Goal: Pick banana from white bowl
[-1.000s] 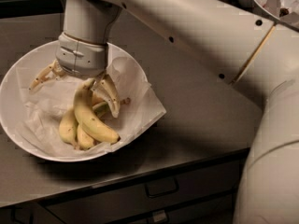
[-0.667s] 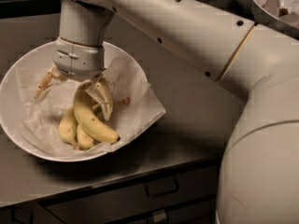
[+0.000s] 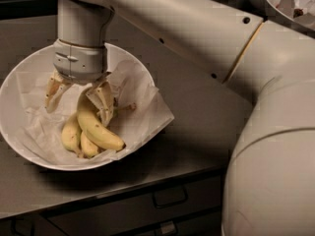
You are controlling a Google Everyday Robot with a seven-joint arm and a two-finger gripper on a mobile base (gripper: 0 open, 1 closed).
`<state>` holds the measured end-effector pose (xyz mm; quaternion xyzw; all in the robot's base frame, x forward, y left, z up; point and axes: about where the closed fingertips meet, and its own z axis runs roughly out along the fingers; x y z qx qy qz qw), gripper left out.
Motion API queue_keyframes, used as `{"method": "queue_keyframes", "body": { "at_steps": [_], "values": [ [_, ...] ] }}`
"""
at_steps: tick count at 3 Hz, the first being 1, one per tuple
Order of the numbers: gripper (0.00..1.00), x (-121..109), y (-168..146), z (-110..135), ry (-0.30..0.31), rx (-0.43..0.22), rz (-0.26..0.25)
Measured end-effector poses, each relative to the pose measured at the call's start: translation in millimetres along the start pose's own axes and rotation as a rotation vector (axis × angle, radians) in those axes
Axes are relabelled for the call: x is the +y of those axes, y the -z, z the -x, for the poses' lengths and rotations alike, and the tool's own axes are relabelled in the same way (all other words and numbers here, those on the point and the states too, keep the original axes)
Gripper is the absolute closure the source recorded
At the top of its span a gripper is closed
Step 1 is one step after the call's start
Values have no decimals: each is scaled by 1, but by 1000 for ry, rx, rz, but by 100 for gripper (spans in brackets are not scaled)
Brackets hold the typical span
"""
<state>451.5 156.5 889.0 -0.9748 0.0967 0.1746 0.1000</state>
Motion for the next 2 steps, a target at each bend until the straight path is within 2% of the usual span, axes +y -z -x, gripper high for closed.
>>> {"method": "queue_keyframes", "body": {
  "at_steps": [1, 2],
  "values": [
    [29, 6, 6, 1, -56, 39, 17],
    [27, 14, 14, 2, -106, 108, 3]
  ]
}}
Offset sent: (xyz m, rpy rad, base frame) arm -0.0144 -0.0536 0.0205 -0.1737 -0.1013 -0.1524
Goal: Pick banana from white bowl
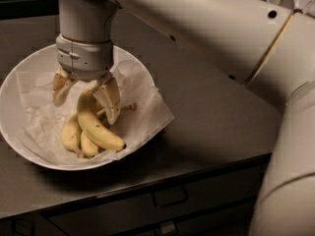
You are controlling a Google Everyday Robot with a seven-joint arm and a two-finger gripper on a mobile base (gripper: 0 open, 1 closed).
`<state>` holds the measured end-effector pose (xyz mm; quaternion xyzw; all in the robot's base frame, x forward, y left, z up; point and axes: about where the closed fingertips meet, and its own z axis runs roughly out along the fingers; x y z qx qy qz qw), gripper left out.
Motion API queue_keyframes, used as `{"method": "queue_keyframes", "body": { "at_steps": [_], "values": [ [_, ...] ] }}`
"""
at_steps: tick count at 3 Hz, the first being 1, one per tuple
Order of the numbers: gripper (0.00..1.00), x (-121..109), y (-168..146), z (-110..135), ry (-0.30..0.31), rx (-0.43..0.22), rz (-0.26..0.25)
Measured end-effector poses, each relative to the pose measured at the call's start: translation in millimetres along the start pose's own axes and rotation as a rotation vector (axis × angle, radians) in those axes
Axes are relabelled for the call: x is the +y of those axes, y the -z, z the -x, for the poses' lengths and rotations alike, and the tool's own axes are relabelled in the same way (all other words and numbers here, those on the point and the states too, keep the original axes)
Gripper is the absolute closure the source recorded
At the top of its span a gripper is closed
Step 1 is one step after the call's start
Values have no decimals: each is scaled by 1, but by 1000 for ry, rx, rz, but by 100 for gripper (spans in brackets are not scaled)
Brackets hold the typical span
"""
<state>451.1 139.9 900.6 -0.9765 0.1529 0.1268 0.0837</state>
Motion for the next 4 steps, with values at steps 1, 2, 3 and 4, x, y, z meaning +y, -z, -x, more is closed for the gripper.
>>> {"method": "queue_keyframes", "body": {
  "at_steps": [1, 2, 3, 4],
  "values": [
    [26, 5, 3, -4, -16, 52, 8],
    [27, 9, 5, -7, -16, 121, 7],
    [27, 9, 8, -9, -5, 172, 18],
    [28, 8, 10, -9, 10, 201, 26]
  ]
}}
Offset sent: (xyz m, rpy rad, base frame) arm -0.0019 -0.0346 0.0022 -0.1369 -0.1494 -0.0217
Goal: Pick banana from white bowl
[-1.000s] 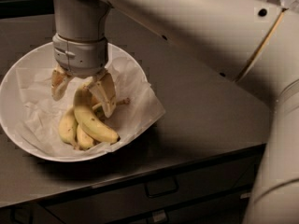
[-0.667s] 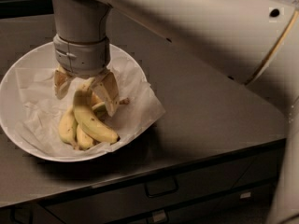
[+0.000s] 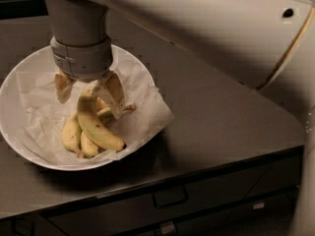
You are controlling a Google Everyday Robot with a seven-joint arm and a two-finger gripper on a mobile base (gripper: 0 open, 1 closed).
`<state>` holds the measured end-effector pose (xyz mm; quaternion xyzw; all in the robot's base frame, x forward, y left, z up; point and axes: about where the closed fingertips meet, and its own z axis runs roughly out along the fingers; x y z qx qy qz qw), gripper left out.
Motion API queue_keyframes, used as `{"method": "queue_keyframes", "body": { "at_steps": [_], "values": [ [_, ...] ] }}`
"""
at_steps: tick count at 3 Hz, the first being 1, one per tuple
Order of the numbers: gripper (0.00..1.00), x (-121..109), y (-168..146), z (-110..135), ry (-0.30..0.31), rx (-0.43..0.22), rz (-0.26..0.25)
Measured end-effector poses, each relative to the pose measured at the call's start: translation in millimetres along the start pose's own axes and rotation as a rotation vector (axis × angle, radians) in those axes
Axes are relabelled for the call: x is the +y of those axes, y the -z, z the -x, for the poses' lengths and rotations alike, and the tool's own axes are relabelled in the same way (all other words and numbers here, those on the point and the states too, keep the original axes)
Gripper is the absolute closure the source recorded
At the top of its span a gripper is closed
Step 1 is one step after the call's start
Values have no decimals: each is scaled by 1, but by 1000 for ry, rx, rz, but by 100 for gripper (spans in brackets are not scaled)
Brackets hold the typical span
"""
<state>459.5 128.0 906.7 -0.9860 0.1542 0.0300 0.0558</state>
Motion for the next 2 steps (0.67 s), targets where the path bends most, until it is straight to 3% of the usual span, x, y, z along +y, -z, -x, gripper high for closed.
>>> {"method": "queue_keyframes", "body": {
  "at_steps": [2],
  "values": [
    [31, -4, -4, -4, 34, 8, 6]
  ]
}}
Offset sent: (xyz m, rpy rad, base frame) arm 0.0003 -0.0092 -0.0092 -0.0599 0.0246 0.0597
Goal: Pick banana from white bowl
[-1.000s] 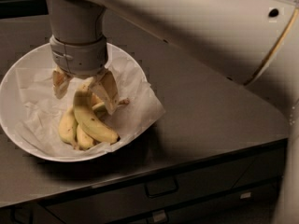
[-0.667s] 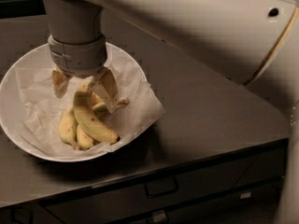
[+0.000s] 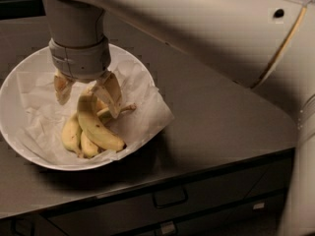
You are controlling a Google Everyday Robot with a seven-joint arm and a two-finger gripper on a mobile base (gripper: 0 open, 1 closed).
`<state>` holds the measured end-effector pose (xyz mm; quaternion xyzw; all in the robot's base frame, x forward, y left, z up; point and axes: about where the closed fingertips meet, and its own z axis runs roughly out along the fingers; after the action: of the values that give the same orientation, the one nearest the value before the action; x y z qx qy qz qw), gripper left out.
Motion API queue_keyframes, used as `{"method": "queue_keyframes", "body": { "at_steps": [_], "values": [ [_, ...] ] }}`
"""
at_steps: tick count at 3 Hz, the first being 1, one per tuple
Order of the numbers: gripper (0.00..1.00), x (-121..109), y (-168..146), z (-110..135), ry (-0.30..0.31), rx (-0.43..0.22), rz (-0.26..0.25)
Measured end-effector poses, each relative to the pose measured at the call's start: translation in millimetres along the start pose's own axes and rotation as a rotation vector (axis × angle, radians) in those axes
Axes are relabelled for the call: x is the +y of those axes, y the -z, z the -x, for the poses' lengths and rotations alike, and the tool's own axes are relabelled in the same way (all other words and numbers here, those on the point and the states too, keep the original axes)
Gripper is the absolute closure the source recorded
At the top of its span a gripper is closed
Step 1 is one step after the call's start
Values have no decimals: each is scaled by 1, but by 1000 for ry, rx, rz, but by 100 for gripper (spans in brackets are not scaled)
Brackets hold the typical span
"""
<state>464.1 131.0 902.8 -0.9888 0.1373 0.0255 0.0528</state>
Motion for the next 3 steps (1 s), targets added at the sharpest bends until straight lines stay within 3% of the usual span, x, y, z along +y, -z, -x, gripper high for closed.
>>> {"method": "queue_keyframes", "body": {
  "at_steps": [3],
  "values": [
    [31, -1, -6, -7, 21, 1, 6]
  ]
}}
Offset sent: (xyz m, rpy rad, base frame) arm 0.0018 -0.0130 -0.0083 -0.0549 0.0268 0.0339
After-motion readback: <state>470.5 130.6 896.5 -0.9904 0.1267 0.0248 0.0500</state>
